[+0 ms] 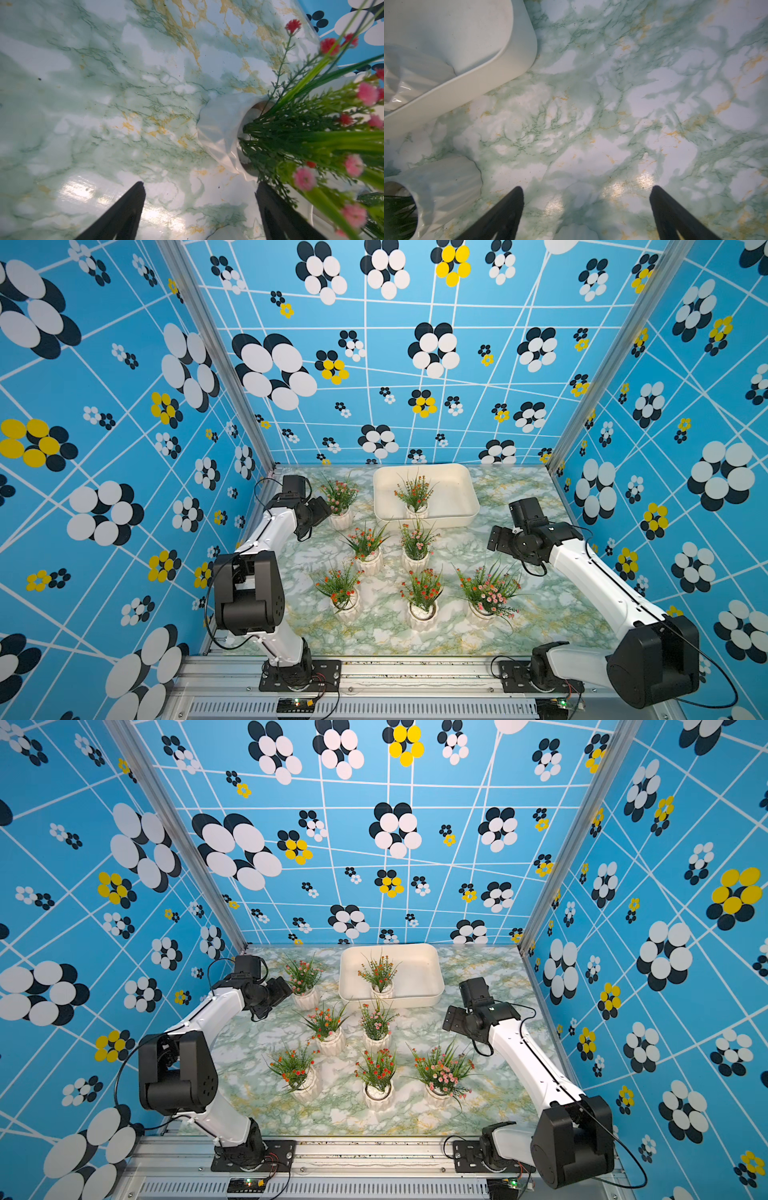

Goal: Put the potted gypsophila into the storage box
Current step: Pick up the baby's breath potted plant from the center of the board.

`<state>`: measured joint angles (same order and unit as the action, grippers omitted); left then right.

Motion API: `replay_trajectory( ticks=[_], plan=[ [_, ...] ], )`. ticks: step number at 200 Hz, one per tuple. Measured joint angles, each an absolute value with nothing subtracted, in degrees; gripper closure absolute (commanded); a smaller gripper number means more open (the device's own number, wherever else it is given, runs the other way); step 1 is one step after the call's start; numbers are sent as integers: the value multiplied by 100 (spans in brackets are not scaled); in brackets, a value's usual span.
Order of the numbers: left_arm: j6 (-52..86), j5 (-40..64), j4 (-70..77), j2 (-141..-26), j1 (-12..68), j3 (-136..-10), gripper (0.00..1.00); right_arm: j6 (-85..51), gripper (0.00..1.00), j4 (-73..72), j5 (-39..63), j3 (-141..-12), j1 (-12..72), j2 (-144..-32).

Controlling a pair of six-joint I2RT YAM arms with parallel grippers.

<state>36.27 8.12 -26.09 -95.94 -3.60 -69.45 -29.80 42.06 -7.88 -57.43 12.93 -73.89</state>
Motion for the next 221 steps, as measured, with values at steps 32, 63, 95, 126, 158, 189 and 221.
replay_trajectory(
  ticks=[32, 63, 95, 126, 158, 189, 221],
  plan=[
    [3647, 812, -2499, -9802, -287, -7078, 20, -2982, 3, 4125, -705, -5721, 1190, -7430],
    [3645, 799, -2486, -10051, -228, -7216, 26, -2980, 3, 4123, -681, -5721, 1107, -7443],
    [3645, 751, -2504, -10289, -156, -7422, 32, -2976, 3, 4091, -644, -5721, 1002, -7489],
    [3627, 661, -2526, -10449, -115, -7609, 47, -2945, 3, 4082, -563, -5721, 943, -7546],
    [3634, 591, -2534, -10538, -71, -7697, 56, -2934, 3, 4064, -532, -5721, 928, -7605],
    [3638, 532, -2545, -10645, -34, -7701, 56, -2917, 3, 3999, -502, -5721, 908, -7690],
    [3607, 510, -2534, -10753, 16, -7773, 70, -2893, 3, 3999, -421, -5721, 871, -7793]
  ],
)
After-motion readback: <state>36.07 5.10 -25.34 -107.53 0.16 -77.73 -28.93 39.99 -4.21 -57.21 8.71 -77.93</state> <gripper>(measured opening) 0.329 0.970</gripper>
